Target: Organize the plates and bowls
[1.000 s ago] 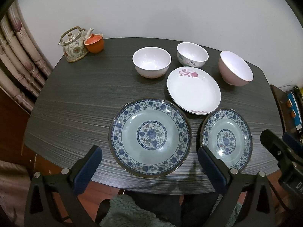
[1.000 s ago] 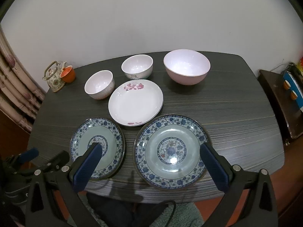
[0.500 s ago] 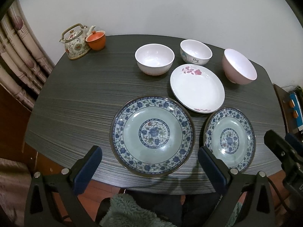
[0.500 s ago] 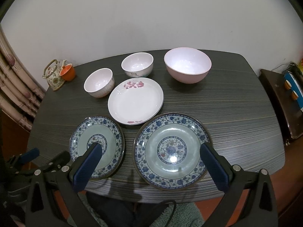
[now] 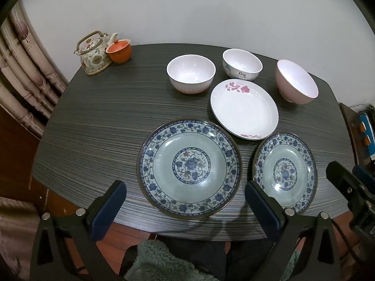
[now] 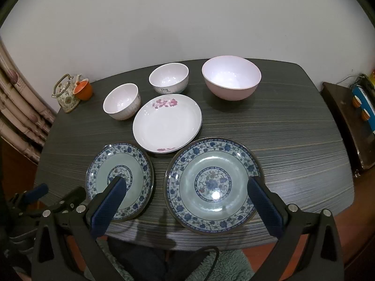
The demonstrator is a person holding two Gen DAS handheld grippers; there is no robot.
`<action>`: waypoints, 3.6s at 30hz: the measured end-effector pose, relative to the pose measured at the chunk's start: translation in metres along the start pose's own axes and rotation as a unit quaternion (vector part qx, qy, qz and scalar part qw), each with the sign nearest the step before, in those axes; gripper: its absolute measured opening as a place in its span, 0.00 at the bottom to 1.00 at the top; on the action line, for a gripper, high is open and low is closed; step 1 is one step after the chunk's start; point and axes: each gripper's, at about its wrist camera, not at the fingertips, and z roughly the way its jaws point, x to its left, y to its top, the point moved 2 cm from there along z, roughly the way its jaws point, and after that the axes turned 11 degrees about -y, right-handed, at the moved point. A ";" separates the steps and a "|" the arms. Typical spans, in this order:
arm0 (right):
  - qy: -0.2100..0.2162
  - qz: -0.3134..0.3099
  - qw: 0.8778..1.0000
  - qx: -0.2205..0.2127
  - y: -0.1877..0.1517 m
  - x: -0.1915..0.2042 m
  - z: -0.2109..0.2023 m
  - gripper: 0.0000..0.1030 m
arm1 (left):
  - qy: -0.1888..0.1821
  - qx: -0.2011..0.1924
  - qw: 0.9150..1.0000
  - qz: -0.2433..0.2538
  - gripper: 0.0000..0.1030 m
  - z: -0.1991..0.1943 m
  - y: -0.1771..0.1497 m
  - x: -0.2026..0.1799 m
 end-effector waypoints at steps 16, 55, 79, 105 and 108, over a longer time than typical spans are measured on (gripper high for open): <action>0.001 0.001 1.000 0.002 -0.001 0.001 0.001 0.99 | 0.002 0.004 1.000 -0.003 1.00 0.003 -0.001 0.000; 0.233 0.024 0.967 0.102 0.003 0.022 0.079 0.62 | -0.158 0.024 0.971 -0.177 0.87 0.039 0.009 0.116; 0.228 -0.027 0.956 0.185 0.006 0.071 0.158 0.42 | -0.197 0.075 0.942 -0.261 0.50 0.104 -0.006 0.173; 0.226 -0.064 0.951 0.201 0.009 0.095 0.198 0.21 | -0.211 0.100 0.943 -0.238 0.23 0.135 -0.008 0.167; 0.226 -0.069 0.950 0.203 0.008 0.096 0.200 0.20 | -0.205 0.098 0.947 -0.229 0.22 0.136 -0.008 0.165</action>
